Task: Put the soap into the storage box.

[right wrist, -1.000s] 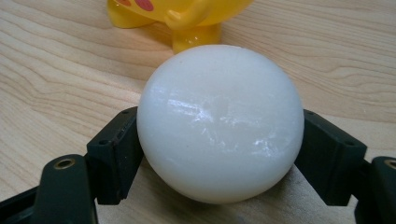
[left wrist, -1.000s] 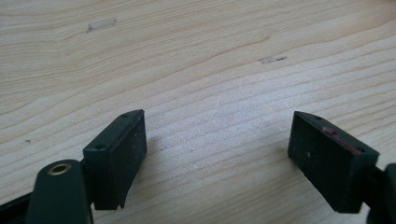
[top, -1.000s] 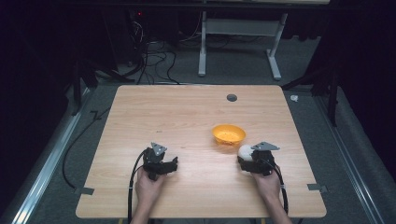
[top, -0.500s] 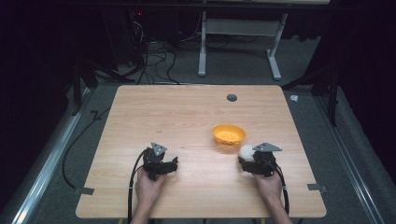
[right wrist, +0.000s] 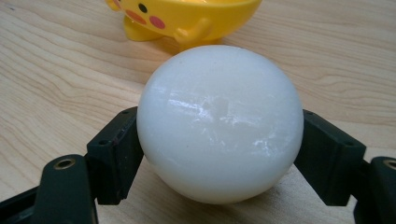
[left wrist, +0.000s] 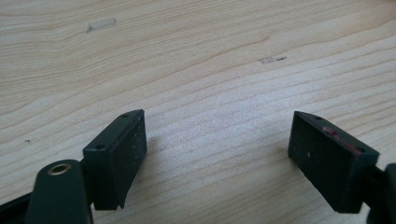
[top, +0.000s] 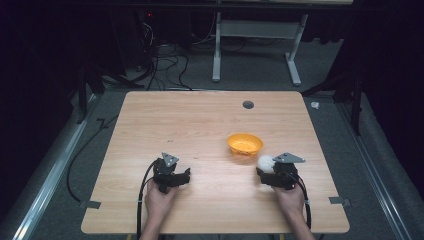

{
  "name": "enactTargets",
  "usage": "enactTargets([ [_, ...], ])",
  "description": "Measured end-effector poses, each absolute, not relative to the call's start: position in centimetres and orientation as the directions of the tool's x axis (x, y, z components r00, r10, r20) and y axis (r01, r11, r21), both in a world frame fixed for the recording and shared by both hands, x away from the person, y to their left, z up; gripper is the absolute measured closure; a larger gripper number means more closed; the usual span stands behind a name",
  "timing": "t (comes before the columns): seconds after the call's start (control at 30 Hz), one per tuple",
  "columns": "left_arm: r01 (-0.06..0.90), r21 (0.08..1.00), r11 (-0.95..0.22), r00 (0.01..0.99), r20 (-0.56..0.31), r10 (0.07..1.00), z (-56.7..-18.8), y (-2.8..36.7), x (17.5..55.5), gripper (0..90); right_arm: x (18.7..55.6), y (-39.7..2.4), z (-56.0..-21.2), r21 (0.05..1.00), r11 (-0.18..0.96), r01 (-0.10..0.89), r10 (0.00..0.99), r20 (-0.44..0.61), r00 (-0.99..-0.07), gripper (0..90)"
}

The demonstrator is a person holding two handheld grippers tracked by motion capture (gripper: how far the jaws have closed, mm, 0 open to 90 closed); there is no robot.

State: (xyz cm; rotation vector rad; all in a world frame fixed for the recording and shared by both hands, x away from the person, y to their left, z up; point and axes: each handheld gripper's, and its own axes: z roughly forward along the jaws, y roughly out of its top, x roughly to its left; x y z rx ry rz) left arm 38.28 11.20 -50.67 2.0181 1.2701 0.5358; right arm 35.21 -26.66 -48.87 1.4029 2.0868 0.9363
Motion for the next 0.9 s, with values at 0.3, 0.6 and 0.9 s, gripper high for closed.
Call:
enactTargets([
  [0.3,0.617,0.732,-0.289,0.438,-0.014,0.899,-50.7,11.2,38.3,20.0,34.8,-26.6,-47.4,0.768,0.246,0.592,0.917,0.013,-0.398,23.5],
  [0.6,0.617,0.732,-0.289,0.438,-0.015,0.899,-50.7,11.2,38.3,19.9,34.6,-26.3,-46.3,0.782,0.242,0.574,0.908,0.026,-0.419,23.5],
  [0.9,0.617,0.732,-0.289,0.438,-0.014,0.899,-50.7,11.2,38.3,19.9,34.6,-25.8,-45.7,0.788,0.25,0.563,0.898,0.029,-0.44,23.5],
])
